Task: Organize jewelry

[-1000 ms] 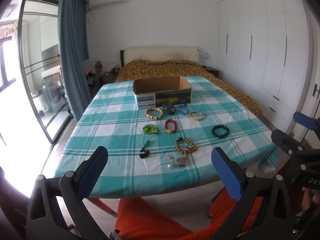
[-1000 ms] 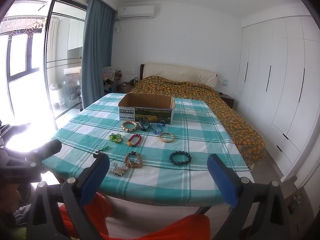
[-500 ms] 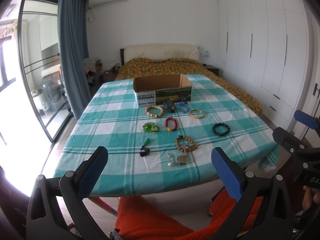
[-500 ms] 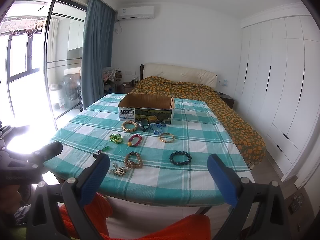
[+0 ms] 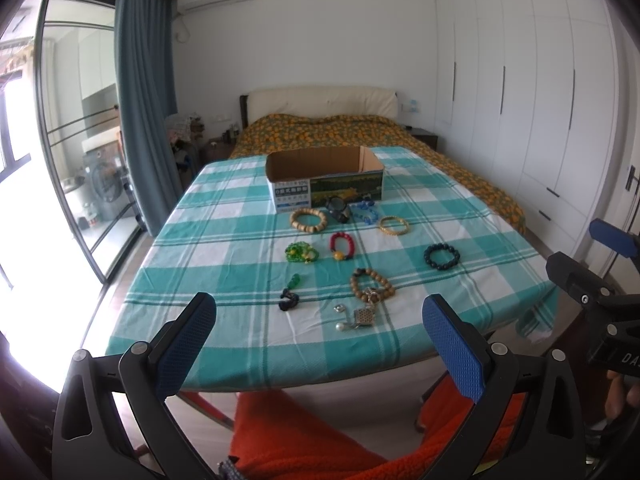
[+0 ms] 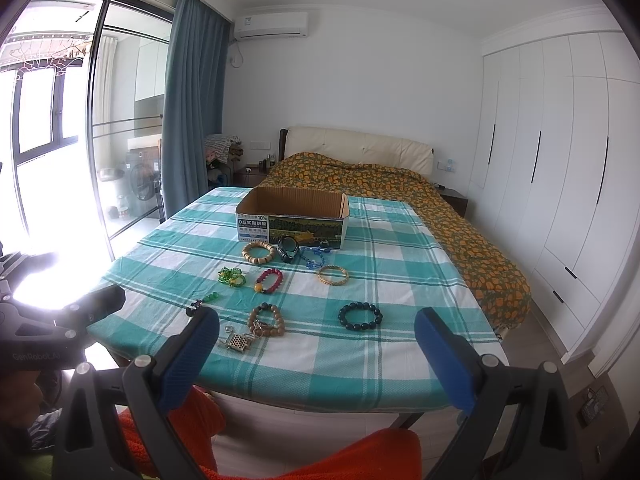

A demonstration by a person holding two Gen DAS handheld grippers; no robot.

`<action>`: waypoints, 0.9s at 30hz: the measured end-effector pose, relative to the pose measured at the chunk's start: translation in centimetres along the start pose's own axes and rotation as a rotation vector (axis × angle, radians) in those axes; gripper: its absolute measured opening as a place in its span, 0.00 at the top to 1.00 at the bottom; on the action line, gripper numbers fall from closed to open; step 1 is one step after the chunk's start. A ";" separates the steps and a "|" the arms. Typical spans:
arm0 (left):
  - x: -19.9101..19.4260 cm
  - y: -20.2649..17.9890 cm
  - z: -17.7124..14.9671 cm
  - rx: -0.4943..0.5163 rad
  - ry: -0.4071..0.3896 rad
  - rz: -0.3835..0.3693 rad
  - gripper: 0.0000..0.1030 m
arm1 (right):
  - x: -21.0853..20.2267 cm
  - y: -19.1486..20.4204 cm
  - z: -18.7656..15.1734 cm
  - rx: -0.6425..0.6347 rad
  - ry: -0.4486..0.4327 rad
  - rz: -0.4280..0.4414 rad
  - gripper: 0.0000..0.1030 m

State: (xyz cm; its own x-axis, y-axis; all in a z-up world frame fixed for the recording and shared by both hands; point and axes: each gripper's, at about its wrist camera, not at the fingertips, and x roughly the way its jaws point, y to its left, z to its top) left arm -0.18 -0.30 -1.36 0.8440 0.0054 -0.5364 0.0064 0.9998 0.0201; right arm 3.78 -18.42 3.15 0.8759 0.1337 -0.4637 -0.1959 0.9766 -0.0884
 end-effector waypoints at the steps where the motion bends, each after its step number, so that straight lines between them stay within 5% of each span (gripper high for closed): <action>1: 0.0 0.0 0.0 0.000 0.000 0.000 0.00 | 0.1 0.0 0.0 0.000 0.000 -0.001 0.03; 27: 0.1 0.0 0.0 -0.001 0.022 -0.008 0.00 | -0.2 -0.3 0.0 -0.001 0.002 0.000 0.03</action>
State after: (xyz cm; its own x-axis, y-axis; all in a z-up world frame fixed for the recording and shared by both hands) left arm -0.13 -0.28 -1.41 0.8321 -0.0020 -0.5547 0.0125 0.9998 0.0152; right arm 3.69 -18.77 3.29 0.8750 0.1330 -0.4654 -0.1959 0.9766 -0.0892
